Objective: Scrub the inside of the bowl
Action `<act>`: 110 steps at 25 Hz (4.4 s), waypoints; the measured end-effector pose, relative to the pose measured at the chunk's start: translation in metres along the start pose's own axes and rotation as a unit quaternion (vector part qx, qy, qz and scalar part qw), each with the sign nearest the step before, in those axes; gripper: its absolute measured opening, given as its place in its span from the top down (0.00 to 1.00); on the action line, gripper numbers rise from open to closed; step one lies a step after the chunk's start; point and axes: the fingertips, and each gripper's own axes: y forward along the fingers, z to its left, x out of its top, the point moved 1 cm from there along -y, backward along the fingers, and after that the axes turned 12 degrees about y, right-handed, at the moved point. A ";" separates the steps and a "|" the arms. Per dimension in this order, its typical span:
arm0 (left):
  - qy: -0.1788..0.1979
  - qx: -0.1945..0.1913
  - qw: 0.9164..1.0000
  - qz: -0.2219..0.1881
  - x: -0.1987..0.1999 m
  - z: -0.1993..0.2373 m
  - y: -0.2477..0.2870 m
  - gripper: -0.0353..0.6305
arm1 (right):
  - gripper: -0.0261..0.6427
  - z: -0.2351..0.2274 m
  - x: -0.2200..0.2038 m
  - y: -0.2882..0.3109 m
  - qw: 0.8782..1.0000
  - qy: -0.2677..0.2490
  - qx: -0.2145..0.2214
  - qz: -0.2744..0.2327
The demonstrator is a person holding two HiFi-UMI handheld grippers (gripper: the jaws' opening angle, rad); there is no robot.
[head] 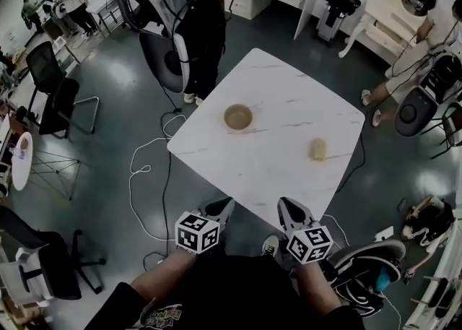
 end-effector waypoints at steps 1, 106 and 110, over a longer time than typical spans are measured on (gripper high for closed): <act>0.002 -0.006 1.000 0.000 0.002 0.010 -0.001 0.94 | 0.93 0.004 -0.001 0.007 1.000 0.002 -0.007 -0.003; -0.097 0.025 0.984 0.150 0.060 0.282 0.239 0.74 | 0.59 -0.086 0.070 0.259 0.970 -0.175 -0.132 0.104; -0.092 0.005 0.984 0.155 0.060 0.283 0.245 0.74 | 0.59 -0.082 0.073 0.275 0.970 -0.171 -0.129 0.112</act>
